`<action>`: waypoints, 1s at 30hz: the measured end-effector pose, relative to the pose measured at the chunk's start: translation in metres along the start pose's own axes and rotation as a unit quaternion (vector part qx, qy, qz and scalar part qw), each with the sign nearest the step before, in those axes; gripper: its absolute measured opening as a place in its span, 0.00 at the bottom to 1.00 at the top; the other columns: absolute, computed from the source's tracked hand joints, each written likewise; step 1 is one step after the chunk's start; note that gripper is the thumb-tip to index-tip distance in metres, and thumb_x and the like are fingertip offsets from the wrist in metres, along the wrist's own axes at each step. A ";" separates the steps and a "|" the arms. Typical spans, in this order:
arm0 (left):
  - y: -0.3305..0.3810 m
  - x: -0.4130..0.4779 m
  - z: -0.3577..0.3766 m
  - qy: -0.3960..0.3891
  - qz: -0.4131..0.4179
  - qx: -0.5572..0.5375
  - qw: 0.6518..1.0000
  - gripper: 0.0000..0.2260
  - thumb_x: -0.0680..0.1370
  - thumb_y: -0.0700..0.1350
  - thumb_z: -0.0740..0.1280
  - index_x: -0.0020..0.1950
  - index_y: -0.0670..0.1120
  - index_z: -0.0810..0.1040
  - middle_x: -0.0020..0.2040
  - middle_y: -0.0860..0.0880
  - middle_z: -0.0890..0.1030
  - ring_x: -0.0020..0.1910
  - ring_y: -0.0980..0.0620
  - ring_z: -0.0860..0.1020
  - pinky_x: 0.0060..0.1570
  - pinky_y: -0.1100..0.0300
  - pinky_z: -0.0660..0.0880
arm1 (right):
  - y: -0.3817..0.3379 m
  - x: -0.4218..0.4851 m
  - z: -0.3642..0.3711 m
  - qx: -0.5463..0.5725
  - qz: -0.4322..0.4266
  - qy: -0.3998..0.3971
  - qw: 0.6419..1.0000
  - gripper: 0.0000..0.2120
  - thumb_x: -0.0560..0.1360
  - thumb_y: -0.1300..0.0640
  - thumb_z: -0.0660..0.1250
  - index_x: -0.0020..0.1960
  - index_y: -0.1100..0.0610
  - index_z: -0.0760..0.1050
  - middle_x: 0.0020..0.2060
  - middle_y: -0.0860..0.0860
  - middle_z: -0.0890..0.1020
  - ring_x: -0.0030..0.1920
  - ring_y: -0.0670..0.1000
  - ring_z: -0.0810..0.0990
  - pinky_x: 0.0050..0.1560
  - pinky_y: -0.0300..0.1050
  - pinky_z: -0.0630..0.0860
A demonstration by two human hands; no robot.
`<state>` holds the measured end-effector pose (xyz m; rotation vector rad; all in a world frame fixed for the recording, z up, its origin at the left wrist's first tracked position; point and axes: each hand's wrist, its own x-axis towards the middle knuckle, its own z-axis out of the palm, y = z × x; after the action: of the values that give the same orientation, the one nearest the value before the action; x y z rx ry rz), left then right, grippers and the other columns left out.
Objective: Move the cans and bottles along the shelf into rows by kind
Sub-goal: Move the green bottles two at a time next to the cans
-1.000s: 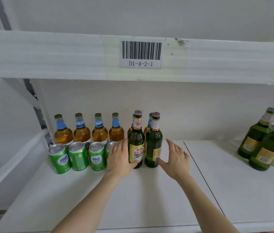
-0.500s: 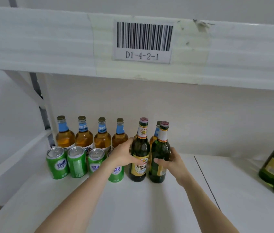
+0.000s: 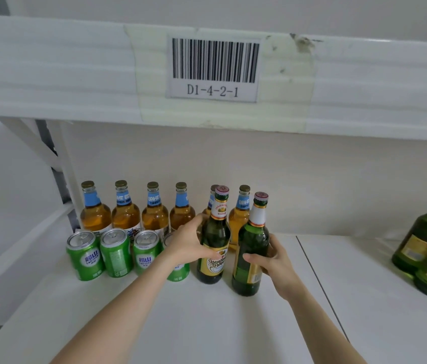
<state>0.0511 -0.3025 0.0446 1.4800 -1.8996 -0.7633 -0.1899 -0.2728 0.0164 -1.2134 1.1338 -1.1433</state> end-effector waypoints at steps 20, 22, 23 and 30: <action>-0.003 -0.127 0.008 -0.050 -0.071 -0.303 0.949 0.35 0.55 0.52 0.83 0.60 0.55 0.77 0.53 0.53 0.85 0.53 0.52 0.83 0.47 0.57 0.81 | 0.008 -0.126 0.008 0.107 0.093 0.140 0.980 0.20 0.70 0.57 0.75 0.60 0.51 0.76 0.55 0.56 0.83 0.57 0.59 0.80 0.52 0.60 0.79; -0.005 -0.140 0.009 -0.057 -0.082 -0.318 0.943 0.33 0.57 0.50 0.82 0.60 0.54 0.77 0.52 0.54 0.85 0.51 0.55 0.84 0.42 0.60 0.80 | 0.007 -0.138 0.013 0.112 0.098 0.143 0.979 0.21 0.68 0.55 0.76 0.60 0.51 0.76 0.55 0.56 0.82 0.57 0.59 0.80 0.54 0.63 0.79; -0.006 -0.146 0.010 -0.059 -0.086 -0.325 0.940 0.32 0.58 0.50 0.82 0.60 0.53 0.77 0.52 0.53 0.85 0.50 0.55 0.84 0.41 0.61 0.80 | 0.006 -0.144 0.016 0.113 0.100 0.143 0.978 0.23 0.66 0.54 0.76 0.60 0.51 0.76 0.56 0.56 0.82 0.58 0.59 0.80 0.55 0.65 0.78; 0.005 -0.173 0.013 -0.047 -0.106 -0.368 0.923 0.31 0.55 0.53 0.81 0.57 0.53 0.78 0.50 0.51 0.86 0.46 0.54 0.85 0.36 0.61 0.80 | -0.005 -0.171 0.015 0.119 0.090 0.129 0.980 0.28 0.62 0.49 0.76 0.61 0.51 0.75 0.56 0.57 0.81 0.58 0.60 0.80 0.54 0.65 0.79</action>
<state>0.0713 -0.1316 0.0209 1.1682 -1.2789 -1.4736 -0.1905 -0.1014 0.0254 -0.7782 1.2315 -1.2808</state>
